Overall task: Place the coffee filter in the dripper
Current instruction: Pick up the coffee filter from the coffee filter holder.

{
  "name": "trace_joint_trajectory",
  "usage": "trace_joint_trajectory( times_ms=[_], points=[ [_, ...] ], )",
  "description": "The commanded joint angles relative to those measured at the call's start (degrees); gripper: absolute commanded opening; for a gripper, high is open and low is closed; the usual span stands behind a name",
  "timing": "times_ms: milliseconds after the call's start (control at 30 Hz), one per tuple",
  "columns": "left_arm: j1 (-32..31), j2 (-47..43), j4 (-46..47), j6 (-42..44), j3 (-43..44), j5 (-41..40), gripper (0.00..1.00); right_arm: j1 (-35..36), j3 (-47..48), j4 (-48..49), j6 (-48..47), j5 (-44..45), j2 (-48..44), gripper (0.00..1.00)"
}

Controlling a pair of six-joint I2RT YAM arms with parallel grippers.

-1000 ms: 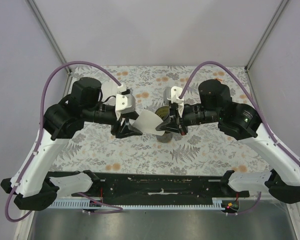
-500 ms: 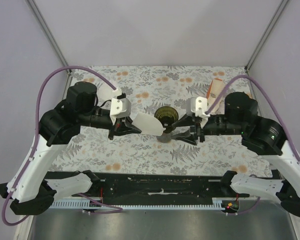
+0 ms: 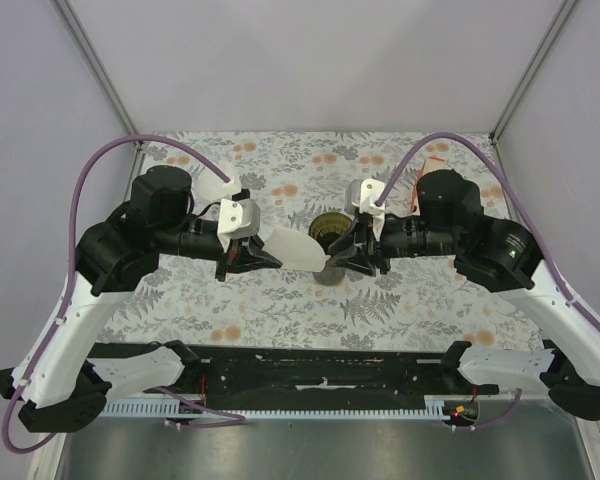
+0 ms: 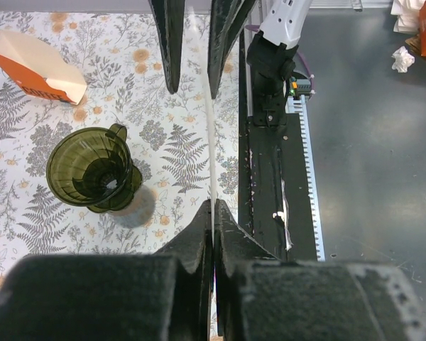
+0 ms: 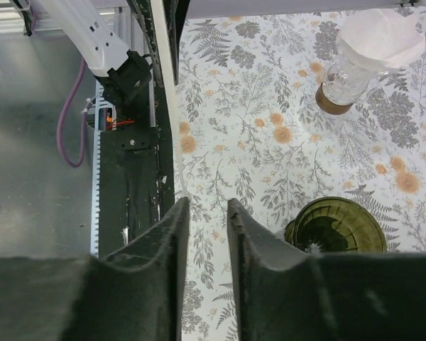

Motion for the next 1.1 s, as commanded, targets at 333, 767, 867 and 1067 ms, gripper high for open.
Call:
trace_joint_trajectory(
  times_ms=[333, 767, 867, 1067],
  points=[
    [-0.46, -0.35, 1.72, -0.17, -0.34, 0.63, 0.02, -0.25, 3.33, 0.5, 1.21, -4.3, 0.12, 0.11],
    [-0.55, -0.44, 2.34, -0.61, -0.51, -2.18, 0.02, -0.16, 3.51, -0.12, 1.56, -9.4, 1.61, 0.0],
    [-0.64, -0.35, 2.51, -0.53, -0.34, -2.27, 0.02, -0.16, 3.16, -0.21, 1.92, -10.72, 2.06, 0.0],
    [-0.55, -0.53, 2.51, -0.26, -0.51, -2.88, 0.02, -0.25, 1.84, 1.28, 2.27, -12.74, 1.97, 0.0]
  ],
)
